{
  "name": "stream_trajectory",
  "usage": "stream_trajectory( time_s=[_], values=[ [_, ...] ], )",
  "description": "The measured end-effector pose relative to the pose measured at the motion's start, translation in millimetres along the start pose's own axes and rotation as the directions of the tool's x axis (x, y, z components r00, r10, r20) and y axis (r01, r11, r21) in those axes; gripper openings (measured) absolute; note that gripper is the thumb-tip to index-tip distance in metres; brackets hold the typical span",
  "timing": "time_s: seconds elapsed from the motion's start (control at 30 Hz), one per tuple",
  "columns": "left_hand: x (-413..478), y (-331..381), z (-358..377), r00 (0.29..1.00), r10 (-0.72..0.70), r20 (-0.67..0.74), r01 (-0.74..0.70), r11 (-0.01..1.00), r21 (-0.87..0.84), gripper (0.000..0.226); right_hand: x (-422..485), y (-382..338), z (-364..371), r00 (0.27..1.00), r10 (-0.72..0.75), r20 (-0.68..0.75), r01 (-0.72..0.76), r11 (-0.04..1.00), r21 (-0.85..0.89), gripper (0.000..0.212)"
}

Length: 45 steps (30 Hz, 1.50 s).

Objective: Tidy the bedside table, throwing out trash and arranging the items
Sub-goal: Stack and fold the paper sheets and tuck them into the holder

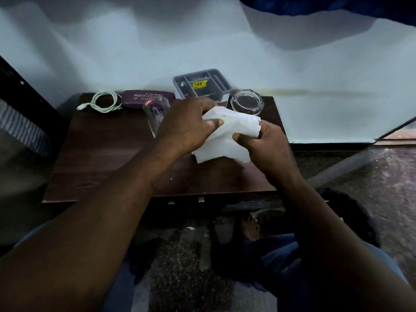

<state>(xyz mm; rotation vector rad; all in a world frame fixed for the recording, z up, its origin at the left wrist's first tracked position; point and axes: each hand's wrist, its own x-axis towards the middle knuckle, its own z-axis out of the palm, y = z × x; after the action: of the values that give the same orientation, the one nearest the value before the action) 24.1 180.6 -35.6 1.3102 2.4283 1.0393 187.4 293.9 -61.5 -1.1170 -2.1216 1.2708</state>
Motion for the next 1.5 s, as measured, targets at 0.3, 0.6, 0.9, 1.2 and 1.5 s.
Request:
stream_trajectory(
  time_s=[0.3, 0.6, 0.9, 1.2, 1.5],
  values=[
    [4.4, -2.8, -5.0, 0.784, -0.421, 0.456, 0.604, 0.353, -0.714, 0.026, 8.6, 1.4, -20.1, 0.994, 0.105, 0.036, -0.111, 0.964, 0.242, 0.034],
    [0.1, -9.3, 0.0, 0.658, -0.492, 0.570, 0.701, 0.123, -0.703, 0.036, 5.5, -5.8, -14.6, 0.842, 0.385, 0.379, -0.540, 0.582, 0.608, 0.049],
    [0.4, -13.6, -0.4, 0.659, -0.545, 0.518, 0.703, 0.200, -0.683, 0.029, 3.5, 0.5, 5.3, 0.889, 0.369, 0.272, -0.452, 0.608, 0.652, 0.036],
    [-0.8, -21.4, -3.9, 0.715, -0.502, 0.486, 0.671, 0.298, -0.679, 0.025, 8.9, 2.9, -1.7, 0.939, 0.291, 0.182, -0.341, 0.740, 0.579, 0.039],
    [-2.0, -19.6, -1.9, 0.748, -0.535, 0.392, 0.624, 0.367, -0.690, 0.044, 4.6, -3.1, -0.9, 0.944, 0.258, 0.206, -0.330, 0.746, 0.578, 0.043]
  ],
)
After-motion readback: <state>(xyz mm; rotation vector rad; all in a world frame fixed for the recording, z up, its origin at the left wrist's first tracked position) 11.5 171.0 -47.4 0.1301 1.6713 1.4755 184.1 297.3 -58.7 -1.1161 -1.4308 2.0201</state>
